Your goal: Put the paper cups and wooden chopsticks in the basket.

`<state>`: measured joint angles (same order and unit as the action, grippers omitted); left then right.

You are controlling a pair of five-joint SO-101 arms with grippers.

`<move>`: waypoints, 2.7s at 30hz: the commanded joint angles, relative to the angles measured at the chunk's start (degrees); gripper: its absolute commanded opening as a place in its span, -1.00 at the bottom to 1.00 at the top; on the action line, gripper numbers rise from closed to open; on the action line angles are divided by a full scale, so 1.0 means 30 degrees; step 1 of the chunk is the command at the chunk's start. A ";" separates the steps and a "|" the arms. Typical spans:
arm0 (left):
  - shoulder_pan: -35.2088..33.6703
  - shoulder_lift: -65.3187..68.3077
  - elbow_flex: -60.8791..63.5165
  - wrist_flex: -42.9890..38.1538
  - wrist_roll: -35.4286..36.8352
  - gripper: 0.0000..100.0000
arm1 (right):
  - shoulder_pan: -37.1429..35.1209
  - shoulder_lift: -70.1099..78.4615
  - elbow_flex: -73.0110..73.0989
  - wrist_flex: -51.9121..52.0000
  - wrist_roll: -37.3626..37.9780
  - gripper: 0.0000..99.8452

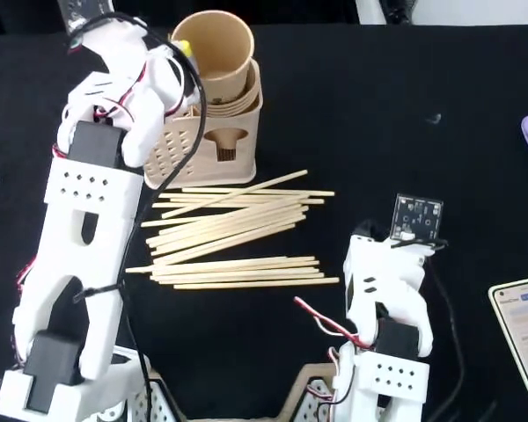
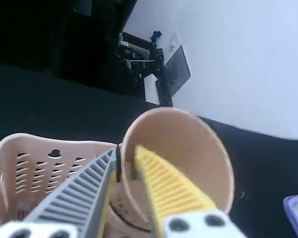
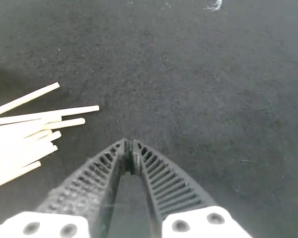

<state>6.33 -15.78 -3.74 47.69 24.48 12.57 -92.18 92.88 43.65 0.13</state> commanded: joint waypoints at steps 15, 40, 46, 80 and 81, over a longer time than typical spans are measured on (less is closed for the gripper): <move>-0.0015 -0.2374 -0.1890 0.2168 -0.1553 -0.64 | -0.0147 -0.0132 -0.0132 -0.0264 0.0059 -0.98; -1.0212 -0.9465 1.2498 0.7062 -0.7912 -0.63 | -0.2022 0.0073 -0.6081 0.6212 0.3429 -0.83; -1.0242 -0.9407 1.8593 0.3663 -0.7912 -0.64 | -0.5392 0.0132 -0.9011 0.8879 0.7707 -0.57; -1.0212 -0.9348 2.1700 0.1641 -0.7883 -0.64 | -1.3626 2.0293 -1.0125 0.3722 1.6293 -0.48; -1.0212 -0.9348 2.1700 0.1641 -0.7883 -0.64 | -1.3626 2.0645 -1.0183 0.3722 1.6352 -0.48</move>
<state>-24.44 -42.95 61.58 53.67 1.10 -27.52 -32.31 63.16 55.78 47.25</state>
